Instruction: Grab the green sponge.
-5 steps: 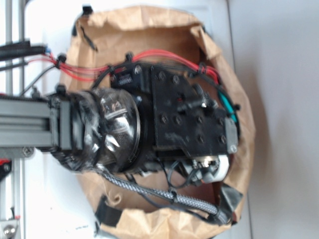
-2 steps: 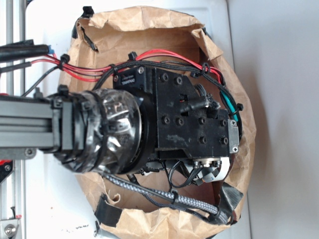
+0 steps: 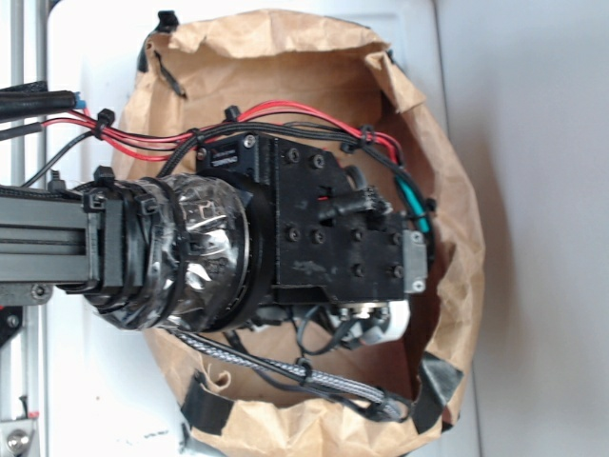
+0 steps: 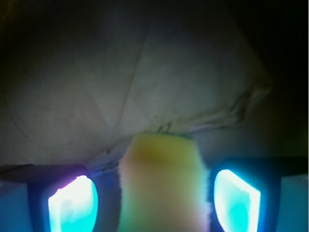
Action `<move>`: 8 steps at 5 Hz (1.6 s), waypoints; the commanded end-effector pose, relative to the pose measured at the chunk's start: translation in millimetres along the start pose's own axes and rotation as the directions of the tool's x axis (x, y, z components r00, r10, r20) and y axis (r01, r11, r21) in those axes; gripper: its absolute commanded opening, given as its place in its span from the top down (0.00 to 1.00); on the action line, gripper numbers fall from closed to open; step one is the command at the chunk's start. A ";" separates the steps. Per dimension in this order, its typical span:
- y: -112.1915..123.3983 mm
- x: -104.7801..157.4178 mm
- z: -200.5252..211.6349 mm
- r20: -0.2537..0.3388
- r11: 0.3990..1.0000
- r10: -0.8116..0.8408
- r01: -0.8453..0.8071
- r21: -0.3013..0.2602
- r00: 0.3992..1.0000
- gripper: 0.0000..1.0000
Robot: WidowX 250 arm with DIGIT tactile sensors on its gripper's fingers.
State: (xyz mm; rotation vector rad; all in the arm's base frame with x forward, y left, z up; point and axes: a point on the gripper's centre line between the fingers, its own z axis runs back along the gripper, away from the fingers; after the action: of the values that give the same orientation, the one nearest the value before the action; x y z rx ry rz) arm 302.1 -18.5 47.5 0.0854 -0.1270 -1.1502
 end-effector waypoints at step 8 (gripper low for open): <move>13.6 -13.6 126.5 0.053 0.957 0.282 -0.285 0.062 0.958 1.00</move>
State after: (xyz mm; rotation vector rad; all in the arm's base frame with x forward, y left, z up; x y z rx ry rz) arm 291.2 0.2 147.2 0.0636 -0.1312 -0.8810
